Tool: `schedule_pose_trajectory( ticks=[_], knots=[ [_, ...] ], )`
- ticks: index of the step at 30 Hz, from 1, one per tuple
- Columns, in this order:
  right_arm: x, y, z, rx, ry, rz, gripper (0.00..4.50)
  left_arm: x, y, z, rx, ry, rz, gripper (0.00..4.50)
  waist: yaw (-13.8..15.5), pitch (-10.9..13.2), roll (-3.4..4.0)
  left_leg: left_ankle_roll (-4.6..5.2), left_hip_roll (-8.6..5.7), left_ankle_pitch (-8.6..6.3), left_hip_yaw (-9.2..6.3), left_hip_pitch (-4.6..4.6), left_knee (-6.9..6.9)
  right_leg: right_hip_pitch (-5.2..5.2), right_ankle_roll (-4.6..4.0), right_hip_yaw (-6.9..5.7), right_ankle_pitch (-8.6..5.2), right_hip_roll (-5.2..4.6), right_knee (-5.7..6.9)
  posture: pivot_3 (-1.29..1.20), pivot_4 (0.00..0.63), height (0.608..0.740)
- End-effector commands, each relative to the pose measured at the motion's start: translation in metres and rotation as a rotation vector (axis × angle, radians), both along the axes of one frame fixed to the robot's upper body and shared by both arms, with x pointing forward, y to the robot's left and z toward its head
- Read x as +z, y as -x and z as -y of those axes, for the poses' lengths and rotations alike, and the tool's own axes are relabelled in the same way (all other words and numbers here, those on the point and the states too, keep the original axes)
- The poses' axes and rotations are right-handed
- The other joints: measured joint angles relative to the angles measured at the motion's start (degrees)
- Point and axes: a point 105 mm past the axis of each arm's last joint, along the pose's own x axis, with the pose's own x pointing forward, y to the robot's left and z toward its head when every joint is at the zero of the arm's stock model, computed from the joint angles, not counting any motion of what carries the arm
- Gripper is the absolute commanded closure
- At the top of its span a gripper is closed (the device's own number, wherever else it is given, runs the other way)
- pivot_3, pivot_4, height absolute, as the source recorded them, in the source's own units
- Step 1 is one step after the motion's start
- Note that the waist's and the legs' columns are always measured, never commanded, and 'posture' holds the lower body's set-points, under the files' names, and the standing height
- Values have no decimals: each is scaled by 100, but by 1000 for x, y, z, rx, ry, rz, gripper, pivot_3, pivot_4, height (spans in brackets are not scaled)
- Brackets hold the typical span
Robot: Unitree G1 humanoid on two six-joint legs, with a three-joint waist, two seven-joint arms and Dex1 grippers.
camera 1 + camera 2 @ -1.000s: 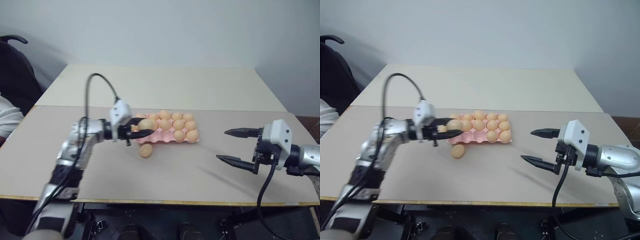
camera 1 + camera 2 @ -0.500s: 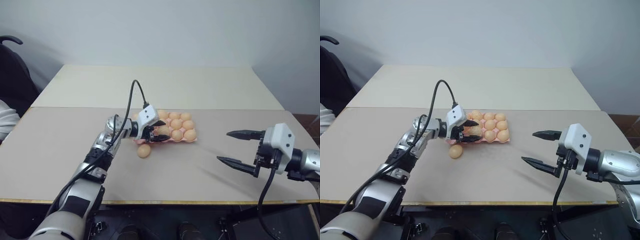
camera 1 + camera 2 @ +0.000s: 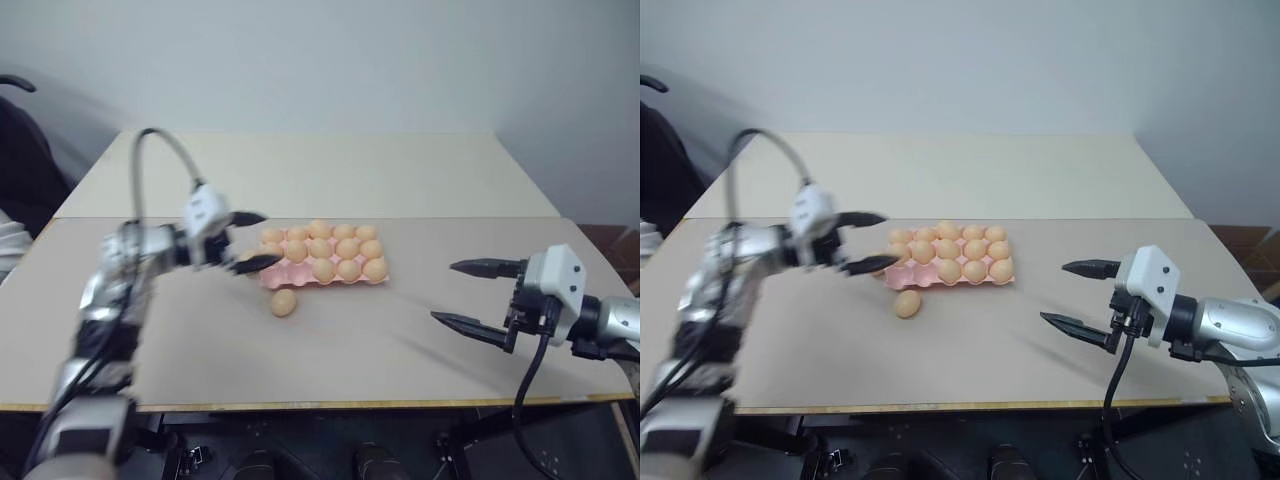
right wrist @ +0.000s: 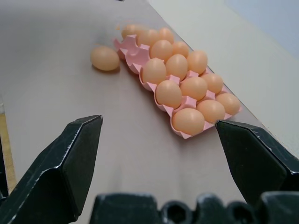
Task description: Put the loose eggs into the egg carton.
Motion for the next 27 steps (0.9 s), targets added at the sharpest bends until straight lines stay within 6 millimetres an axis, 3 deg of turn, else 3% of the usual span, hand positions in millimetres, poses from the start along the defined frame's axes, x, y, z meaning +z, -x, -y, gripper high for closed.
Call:
schedule_pose_trajectory(
  ticks=[1,3,6,14,17,20,27],
  knots=[
    [6,-1,-2,34,-5,14,0,19,33,-35,46,2,32,34,9,1,-1,0,1,0,-1,0,1,2,0,-3,0,-1,0,0,150,740],
    [7,-5,-3,31,-4,9,0,7,47,-56,113,-101,15,34,15,1,-1,0,1,0,1,1,2,3,0,-3,0,-3,-2,0,150,740],
    [8,-7,-5,45,-14,3,0,2,67,-68,151,-90,-39,34,118,1,-1,0,1,0,2,2,2,6,-1,-8,-1,-7,-4,0,150,740],
    [8,-6,-5,68,-4,-12,0,-3,82,-66,189,3,-80,34,191,1,-1,0,2,0,6,0,0,0,-3,-7,-2,-6,-7,0,150,740],
    [9,-7,-6,67,-4,-9,0,-9,73,-45,165,38,-77,34,193,0,-1,0,2,0,6,3,0,3,-3,-6,-2,-4,-6,0,150,740],
    [11,-6,-7,61,-8,0,0,-27,54,-6,144,84,-72,34,226,0,-1,0,-1,0,5,5,2,10,-3,-7,-2,-5,-6,0,150,740],
    [13,-4,-5,36,-6,13,0,-59,16,50,208,131,-54,34,205,-1,-4,0,-4,-1,2,-4,3,3,-3,-1,1,-3,-8,0,150,740]
  ],
)
